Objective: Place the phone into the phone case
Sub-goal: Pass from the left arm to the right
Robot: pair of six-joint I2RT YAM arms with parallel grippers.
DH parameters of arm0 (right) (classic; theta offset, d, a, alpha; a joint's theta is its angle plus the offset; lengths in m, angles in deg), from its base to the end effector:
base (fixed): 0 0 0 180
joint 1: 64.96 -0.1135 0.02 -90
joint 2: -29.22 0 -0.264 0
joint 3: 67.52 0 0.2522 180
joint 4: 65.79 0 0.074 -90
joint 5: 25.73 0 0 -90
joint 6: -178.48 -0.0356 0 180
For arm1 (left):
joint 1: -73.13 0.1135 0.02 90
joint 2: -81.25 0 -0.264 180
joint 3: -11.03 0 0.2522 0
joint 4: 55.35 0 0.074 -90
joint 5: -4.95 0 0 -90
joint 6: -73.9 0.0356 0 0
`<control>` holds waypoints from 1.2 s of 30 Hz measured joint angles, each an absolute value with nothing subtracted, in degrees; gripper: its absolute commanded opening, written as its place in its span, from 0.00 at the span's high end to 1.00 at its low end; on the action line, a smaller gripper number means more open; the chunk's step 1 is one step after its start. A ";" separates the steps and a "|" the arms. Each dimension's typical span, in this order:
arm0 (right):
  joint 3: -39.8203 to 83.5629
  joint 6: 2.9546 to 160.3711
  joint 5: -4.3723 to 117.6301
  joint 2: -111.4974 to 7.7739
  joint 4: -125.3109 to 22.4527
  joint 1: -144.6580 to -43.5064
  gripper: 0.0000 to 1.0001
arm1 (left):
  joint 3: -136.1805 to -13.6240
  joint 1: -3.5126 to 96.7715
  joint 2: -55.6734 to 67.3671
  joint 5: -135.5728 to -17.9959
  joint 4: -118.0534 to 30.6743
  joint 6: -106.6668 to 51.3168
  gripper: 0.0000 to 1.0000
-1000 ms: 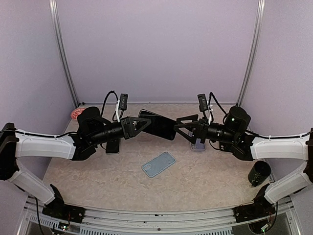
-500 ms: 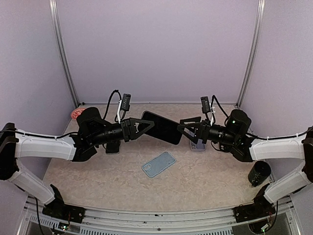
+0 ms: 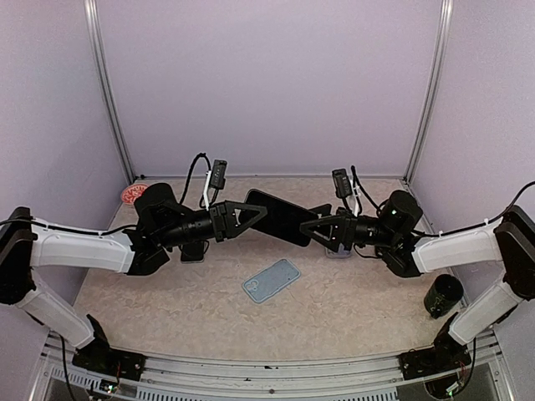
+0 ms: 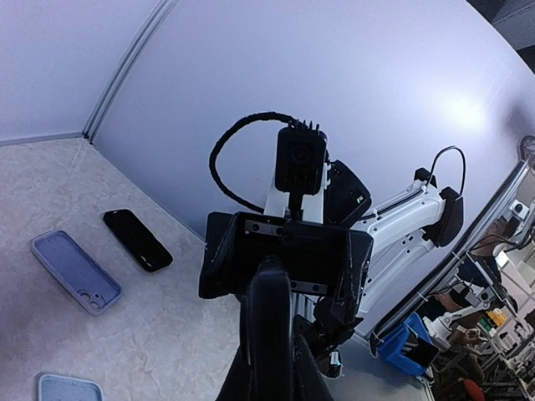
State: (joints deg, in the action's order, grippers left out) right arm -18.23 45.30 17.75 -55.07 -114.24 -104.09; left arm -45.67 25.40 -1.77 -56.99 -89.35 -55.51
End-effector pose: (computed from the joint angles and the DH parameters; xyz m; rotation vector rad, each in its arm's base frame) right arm 0.2134 0.2069 0.2544 -0.7391 1.4788 1.6807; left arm 0.2018 -0.2469 0.2778 0.5726 1.5636 -1.5522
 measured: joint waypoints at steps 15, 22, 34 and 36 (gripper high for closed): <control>-16.09 41.85 15.65 -60.45 -121.76 -107.37 0.30 | -46.02 25.05 -3.78 -57.17 -93.79 -57.24 1.00; -15.28 41.28 15.47 -60.54 -123.35 -107.54 0.74 | -46.02 24.79 -3.80 -57.71 -93.79 -57.22 1.00; -15.00 38.55 15.17 -61.80 -123.88 -107.61 1.00 | -46.00 24.70 -3.69 -60.34 -94.10 -55.54 0.17; -15.00 38.96 14.95 -61.74 -123.55 -107.70 1.00 | -45.71 25.25 -3.15 -61.87 -92.61 -54.86 0.02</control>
